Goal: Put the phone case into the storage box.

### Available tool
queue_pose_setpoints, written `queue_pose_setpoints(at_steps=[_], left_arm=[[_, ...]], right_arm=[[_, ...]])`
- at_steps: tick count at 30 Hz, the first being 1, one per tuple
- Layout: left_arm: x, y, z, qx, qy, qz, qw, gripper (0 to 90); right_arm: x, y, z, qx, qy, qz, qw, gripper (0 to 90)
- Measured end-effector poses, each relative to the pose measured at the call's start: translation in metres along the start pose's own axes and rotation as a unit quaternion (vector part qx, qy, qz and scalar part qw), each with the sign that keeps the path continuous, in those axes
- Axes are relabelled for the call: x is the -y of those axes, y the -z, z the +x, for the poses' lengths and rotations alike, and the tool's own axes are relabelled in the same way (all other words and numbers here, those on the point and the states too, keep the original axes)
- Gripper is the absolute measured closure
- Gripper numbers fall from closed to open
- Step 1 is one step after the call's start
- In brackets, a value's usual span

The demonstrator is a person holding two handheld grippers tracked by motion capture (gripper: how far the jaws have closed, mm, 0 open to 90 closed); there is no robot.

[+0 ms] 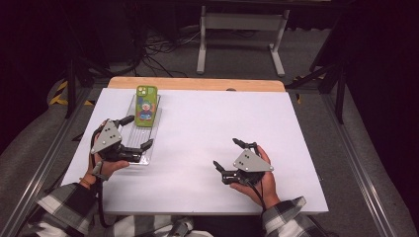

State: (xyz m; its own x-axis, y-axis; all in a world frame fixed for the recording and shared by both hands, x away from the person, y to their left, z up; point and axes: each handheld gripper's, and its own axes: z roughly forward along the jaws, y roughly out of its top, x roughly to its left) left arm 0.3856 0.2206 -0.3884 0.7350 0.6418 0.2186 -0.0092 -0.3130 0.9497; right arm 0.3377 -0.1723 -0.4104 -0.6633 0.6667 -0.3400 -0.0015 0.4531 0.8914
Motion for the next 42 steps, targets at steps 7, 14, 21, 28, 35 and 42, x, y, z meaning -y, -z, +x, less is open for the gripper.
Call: queue_pose_setpoints(at_steps=[7, 14, 21, 28, 35, 42], left_arm=[[0.001, 0.001, -0.01, 0.004, -0.006, -0.002, 1.0, 4.4], [0.003, 0.002, -0.017, 0.012, -0.013, -0.004, 0.9998, 4.3], [0.006, 0.005, -0.021, 0.018, -0.018, -0.001, 0.9997, 4.6], [0.012, 0.006, -0.025, 0.022, -0.014, 0.009, 0.9996, 4.8], [0.019, 0.005, -0.029, 0.034, -0.009, 0.017, 0.9993, 5.1], [0.024, 0.008, -0.031, 0.034, -0.004, 0.019, 0.9992, 5.2]], right_arm=[[0.0, 0.001, 0.0, 0.001, 0.0, -0.003, 1.0, 11.2], [-0.001, 0.002, 0.0, 0.002, -0.002, -0.004, 1.0, 10.9], [-0.001, 0.002, 0.002, 0.0, 0.002, -0.005, 1.0, 10.9], [-0.002, 0.004, 0.003, 0.0, 0.004, -0.007, 1.0, 10.9], [-0.002, 0.006, 0.003, 0.002, 0.005, -0.007, 1.0, 10.8], [-0.001, 0.006, 0.003, 0.002, 0.008, -0.005, 1.0, 10.8]])
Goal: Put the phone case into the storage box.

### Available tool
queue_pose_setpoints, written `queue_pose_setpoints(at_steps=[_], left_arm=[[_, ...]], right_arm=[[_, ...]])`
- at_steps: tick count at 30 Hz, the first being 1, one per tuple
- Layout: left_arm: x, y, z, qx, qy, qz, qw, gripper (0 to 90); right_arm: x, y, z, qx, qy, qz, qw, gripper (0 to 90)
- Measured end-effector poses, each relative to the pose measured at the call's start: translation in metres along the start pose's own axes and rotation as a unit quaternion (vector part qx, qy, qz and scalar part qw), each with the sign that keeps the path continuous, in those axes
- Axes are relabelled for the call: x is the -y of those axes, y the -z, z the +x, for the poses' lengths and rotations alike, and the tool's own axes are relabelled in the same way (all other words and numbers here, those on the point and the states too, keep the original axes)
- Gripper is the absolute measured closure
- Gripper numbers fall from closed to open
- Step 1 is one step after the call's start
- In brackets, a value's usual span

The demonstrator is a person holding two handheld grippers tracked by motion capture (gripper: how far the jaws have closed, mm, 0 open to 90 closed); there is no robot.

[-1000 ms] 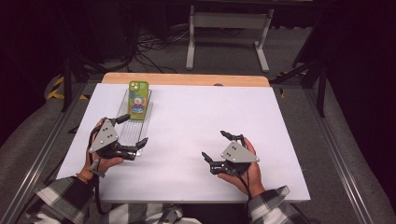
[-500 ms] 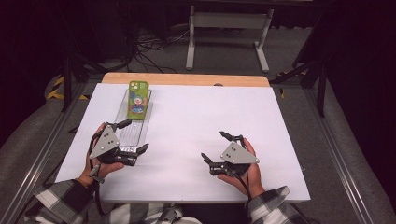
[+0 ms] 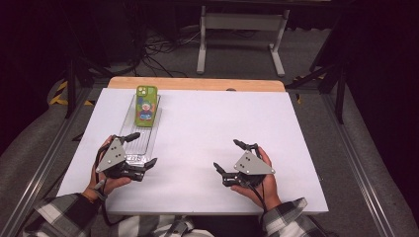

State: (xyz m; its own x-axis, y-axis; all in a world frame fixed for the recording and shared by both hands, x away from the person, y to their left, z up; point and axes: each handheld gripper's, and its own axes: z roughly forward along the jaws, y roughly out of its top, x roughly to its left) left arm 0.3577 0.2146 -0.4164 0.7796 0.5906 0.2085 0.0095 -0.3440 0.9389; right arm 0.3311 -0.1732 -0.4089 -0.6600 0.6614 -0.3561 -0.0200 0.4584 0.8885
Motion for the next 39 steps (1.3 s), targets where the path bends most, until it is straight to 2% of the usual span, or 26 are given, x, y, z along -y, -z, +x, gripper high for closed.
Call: queue_pose_setpoints(at_steps=[5, 20, 29, 31, 39], left_arm=[[0.006, 0.0, -0.001, 0.004, 0.008, 0.004, 0.9999, 5.4], [0.021, 0.005, -0.006, 0.0, 0.013, 0.022, 0.9997, 4.8], [0.028, 0.009, -0.009, 0.004, 0.029, 0.034, 0.999, 4.7], [0.028, 0.009, -0.009, -0.001, 0.023, 0.033, 0.9992, 4.6], [0.028, 0.01, -0.01, -0.001, 0.027, 0.036, 0.999, 4.8]], right_arm=[[0.001, 0.0, 0.0, -0.001, 0.004, 0.003, 1.0, 10.8], [0.003, -0.002, 0.001, -0.01, 0.008, 0.005, 0.9999, 10.6], [0.003, -0.004, 0.002, -0.014, 0.008, 0.004, 0.9999, 10.5], [0.003, -0.005, 0.002, -0.016, 0.009, 0.004, 0.9998, 10.5], [0.002, -0.006, 0.002, -0.02, 0.01, 0.001, 0.9997, 10.5]])
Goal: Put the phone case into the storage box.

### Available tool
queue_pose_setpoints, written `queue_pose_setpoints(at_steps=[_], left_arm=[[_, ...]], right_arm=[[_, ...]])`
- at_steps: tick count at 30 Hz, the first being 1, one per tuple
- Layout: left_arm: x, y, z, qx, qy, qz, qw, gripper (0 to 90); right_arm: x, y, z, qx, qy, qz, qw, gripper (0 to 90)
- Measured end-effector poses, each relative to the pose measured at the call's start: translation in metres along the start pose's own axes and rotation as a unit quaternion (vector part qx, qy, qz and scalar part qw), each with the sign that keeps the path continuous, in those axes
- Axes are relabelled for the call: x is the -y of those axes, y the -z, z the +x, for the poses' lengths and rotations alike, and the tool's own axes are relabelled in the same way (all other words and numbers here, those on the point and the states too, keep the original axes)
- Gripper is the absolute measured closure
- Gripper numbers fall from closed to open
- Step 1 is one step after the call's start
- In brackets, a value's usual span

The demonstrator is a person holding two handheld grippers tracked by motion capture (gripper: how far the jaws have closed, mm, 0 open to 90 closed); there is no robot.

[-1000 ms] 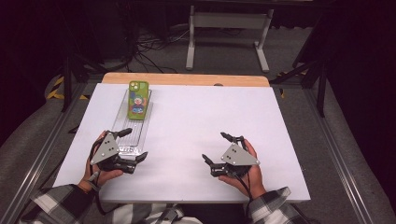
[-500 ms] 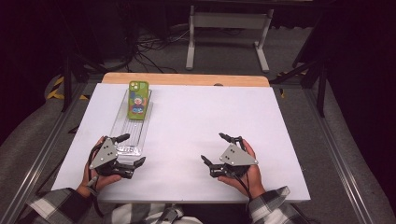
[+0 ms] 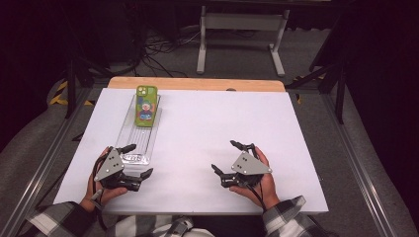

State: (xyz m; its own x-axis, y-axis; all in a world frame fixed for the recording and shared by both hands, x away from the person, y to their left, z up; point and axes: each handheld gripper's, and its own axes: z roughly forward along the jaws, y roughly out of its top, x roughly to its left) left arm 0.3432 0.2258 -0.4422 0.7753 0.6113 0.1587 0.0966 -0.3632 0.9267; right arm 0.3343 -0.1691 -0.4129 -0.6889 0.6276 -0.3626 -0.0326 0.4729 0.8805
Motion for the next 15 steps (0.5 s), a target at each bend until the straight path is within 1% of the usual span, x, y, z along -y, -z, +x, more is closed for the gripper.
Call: queue_pose_setpoints(at_steps=[2, 3, 4, 5, 6, 8, 10, 11, 12, 13, 15], left_arm=[[-0.0009, 0.0008, -0.0001, -0.002, -0.003, -0.002, 1.0, 4.8], [-0.0012, 0.0011, -0.0004, -0.002, 0.001, -0.005, 1.0, 4.9], [-0.002, 0.002, 0.0001, -0.004, -0.004, -0.007, 1.0, 5.0], [-0.0024, 0.0027, -0.0005, -0.006, -0.002, -0.008, 1.0, 5.0], [-0.0022, 0.0031, -0.0004, -0.008, -0.005, -0.01, 0.9999, 5.0], [-0.0011, 0.0038, -0.0004, -0.007, -0.004, -0.006, 0.9999, 5.0], [-0.0009, 0.0048, -0.0011, -0.009, -0.002, -0.008, 0.9999, 5.0], [-0.0007, 0.0057, -0.0004, -0.012, -0.009, -0.009, 0.9999, 5.0], [-0.0004, 0.0059, -0.0006, -0.01, -0.005, -0.007, 0.9999, 5.0], [-0.0001, 0.0062, 0.0003, -0.013, -0.006, -0.006, 0.9999, 5.0], [-0.0007, 0.0063, 0.0014, -0.018, -0.002, -0.009, 0.9998, 5.1]], right_arm=[[0.0004, -0.0008, 0.0005, 0.0, 0.003, 0.001, 1.0, 10.6], [0.0007, -0.0012, 0.0014, -0.001, 0.004, 0.003, 1.0, 10.6], [0.0007, -0.0015, 0.0018, -0.002, 0.004, 0.004, 1.0, 10.6], [0.0008, -0.002, 0.0021, -0.001, 0.004, 0.003, 1.0, 10.7], [0.0007, -0.0024, 0.0023, -0.002, 0.002, 0.004, 1.0, 10.7], [-0.0002, -0.0025, 0.0028, -0.002, 0.003, 0.004, 1.0, 10.8], [-0.0016, -0.0032, 0.0023, -0.001, 0.002, 0.001, 1.0, 11.0], [-0.0018, -0.0041, 0.002, -0.003, -0.001, -0.001, 1.0, 10.9], [-0.0024, -0.005, 0.0019, -0.004, -0.001, 0.0, 1.0, 10.9], [-0.0029, -0.0056, 0.0019, -0.005, 0.0, 0.0, 1.0, 10.9], [-0.003, -0.0065, 0.0017, -0.008, -0.001, -0.002, 1.0, 10.9]])
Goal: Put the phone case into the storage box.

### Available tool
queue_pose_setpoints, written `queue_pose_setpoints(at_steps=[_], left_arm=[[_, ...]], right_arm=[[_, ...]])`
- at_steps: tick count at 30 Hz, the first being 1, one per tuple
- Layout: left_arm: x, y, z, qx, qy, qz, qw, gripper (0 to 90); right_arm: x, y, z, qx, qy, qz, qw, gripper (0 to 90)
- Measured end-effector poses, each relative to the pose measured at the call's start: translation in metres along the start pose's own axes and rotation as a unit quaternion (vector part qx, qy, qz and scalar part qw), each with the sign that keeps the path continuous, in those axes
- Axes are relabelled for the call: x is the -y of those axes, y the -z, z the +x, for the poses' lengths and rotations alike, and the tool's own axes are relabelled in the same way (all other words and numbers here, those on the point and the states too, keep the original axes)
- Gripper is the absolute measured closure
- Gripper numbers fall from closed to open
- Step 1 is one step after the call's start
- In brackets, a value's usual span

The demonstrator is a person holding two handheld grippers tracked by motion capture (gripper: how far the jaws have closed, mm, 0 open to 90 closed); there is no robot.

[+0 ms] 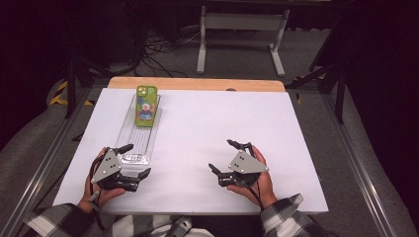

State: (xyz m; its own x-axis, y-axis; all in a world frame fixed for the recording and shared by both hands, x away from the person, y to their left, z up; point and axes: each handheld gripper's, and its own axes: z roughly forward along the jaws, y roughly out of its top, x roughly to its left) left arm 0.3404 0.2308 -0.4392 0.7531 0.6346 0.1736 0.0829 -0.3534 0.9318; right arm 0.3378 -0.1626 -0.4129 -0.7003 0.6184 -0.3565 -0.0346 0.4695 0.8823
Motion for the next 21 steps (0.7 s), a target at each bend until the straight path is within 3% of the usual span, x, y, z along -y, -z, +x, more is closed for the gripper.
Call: queue_pose_setpoints(at_steps=[3, 7, 13, 17, 21], left_arm=[[-0.001, -0.0002, 0.0008, -0.006, -0.005, 0.001, 1.0, 5.1], [-0.0004, 0.0001, -0.0003, -0.005, 0.008, 0.002, 1.0, 5.1], [-0.0011, -0.0013, -0.0003, 0.0, -0.008, 0.004, 1.0, 5.2], [-0.0003, -0.0003, -0.0004, 0.005, 0.0, -0.001, 1.0, 5.2], [-0.001, -0.0013, 0.0009, 0.004, -0.01, 0.001, 0.9999, 5.2]], right_arm=[[0.0022, 0.001, -0.0009, -0.003, 0.002, 0.005, 1.0, 10.8], [0.001, 0.0052, -0.0029, 0.001, 0.0, -0.004, 1.0, 10.8], [0.0006, 0.0075, -0.0001, 0.006, 0.003, -0.001, 1.0, 11.0], [0.0, 0.0067, 0.001, 0.008, 0.003, 0.003, 1.0, 11.0], [0.0015, 0.0036, 0.001, 0.003, 0.005, 0.01, 0.9999, 11.0]])
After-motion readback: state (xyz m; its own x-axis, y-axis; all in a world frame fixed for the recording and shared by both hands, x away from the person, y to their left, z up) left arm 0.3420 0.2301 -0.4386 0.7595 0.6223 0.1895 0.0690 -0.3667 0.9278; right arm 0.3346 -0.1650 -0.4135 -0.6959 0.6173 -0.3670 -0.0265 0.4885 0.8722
